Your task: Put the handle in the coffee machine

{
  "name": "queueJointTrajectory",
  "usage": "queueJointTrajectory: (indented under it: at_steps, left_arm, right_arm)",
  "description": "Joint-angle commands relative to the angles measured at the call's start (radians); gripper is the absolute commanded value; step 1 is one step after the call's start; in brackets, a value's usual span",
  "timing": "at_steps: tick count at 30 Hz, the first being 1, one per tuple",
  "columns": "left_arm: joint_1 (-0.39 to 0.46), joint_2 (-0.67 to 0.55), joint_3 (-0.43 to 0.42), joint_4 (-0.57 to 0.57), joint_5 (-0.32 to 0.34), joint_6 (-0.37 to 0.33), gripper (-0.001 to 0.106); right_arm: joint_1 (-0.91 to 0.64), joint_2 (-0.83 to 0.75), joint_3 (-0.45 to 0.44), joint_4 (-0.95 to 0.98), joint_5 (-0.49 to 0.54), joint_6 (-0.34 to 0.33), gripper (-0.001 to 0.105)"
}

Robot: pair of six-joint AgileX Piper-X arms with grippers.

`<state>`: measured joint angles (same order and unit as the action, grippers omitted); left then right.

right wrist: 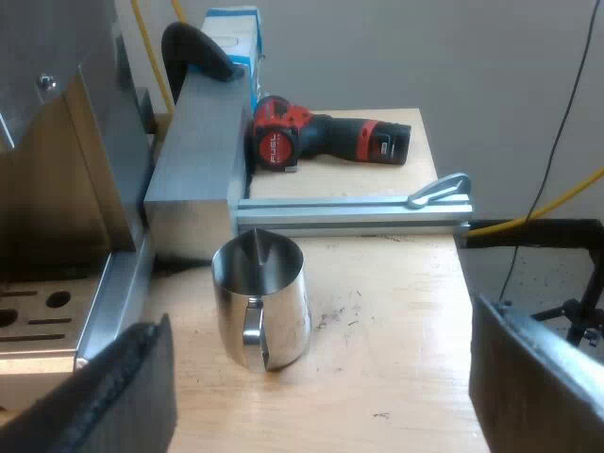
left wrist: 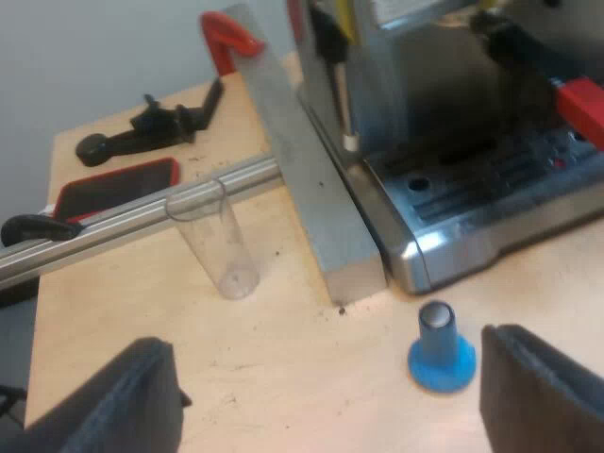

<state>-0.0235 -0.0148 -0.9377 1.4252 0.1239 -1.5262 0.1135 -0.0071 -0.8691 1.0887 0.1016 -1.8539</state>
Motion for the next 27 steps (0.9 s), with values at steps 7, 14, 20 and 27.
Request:
queueJointTrajectory:
  at_steps: [7, 14, 20, 27]
  left_arm:
    - [0.000, -0.138, 0.166, -0.298, -0.095, -0.126, 0.067]
    - [0.000, -0.139, 0.310, -0.485, -0.090, -0.134, 0.067]
    - [0.000, -0.138, 0.415, -0.485, -0.090, -0.134, 0.067]
    - [0.000, -0.136, 0.467, -0.489, -0.084, -0.134, 0.067]
  right_arm:
    - [-0.004, -0.045, 0.088, -0.118, -0.016, -0.013, 0.067]
    - [-0.004, -0.044, 0.213, -0.121, -0.086, -0.013, 0.067]
    - [-0.004, -0.042, 0.310, -0.121, -0.095, -0.009, 0.067]
    - [-0.004, -0.042, 0.364, -0.118, -0.126, -0.009, 0.067]
